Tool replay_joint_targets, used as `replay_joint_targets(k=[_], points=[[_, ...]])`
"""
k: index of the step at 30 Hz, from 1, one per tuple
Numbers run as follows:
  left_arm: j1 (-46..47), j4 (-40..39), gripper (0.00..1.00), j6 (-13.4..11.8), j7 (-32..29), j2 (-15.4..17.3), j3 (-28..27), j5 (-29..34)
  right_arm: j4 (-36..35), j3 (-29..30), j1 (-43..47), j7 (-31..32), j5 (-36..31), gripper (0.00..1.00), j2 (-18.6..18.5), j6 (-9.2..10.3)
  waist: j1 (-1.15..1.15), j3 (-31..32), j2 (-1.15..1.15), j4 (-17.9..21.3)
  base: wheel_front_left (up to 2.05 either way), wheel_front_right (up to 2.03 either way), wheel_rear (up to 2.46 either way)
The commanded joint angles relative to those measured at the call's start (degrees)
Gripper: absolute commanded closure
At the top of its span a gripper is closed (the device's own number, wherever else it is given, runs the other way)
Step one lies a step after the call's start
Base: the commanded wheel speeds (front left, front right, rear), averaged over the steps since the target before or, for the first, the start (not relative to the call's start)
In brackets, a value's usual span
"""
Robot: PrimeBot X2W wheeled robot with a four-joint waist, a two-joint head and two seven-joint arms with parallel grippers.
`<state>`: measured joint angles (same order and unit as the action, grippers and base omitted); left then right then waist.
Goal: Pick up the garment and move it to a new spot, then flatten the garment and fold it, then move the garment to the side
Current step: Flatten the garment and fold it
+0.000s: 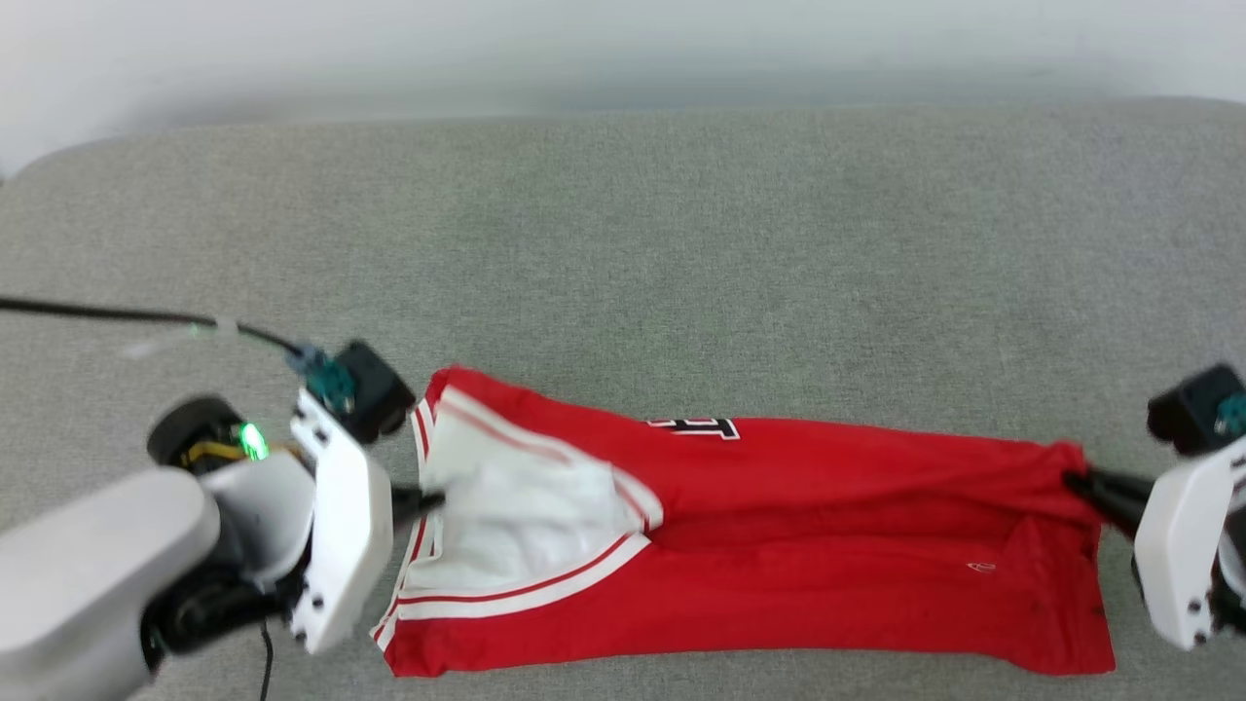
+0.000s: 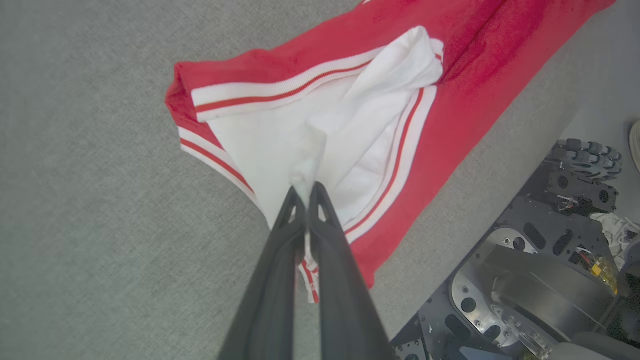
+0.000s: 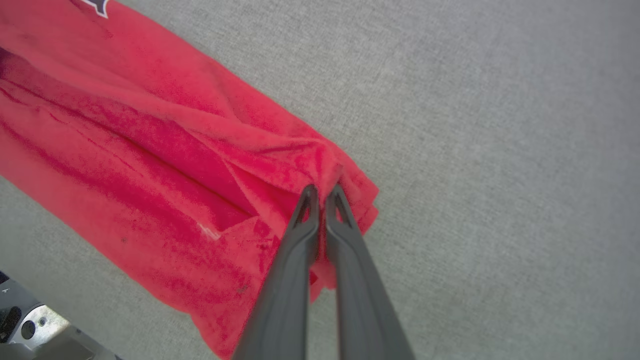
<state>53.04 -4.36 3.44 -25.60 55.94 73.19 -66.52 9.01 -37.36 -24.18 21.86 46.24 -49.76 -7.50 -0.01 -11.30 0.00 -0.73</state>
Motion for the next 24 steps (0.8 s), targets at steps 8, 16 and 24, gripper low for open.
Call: replay_joint_targets(k=[8, 16, 24], points=[[-11.13, 1.24, 1.00, -1.49, 1.36, -1.04, 0.16, -0.69, 0.02, 1.35, 8.52, -0.55, -0.62, 1.00, 2.64, 0.02, 0.01, -0.12, 0.00, 0.30, 0.00, 0.00, 0.00], [-15.22, 9.08, 0.83, -0.12, 4.07, -5.53, 0.08, -0.78, 5.32, -0.44, 8.50, -0.40, -1.33, 1.00, 6.67, 0.03, 0.01, -1.25, 0.00, 0.76, 0.00, 0.00, 0.00], [-16.77, 8.07, 0.00, -3.71, 14.24, -4.59, -2.93, 2.04, 2.47, 3.05, 8.08, -5.68, -1.18, 0.00, 4.90, 0.02, 0.01, 1.39, 0.00, 1.20, 0.00, 0.00, 0.00]])
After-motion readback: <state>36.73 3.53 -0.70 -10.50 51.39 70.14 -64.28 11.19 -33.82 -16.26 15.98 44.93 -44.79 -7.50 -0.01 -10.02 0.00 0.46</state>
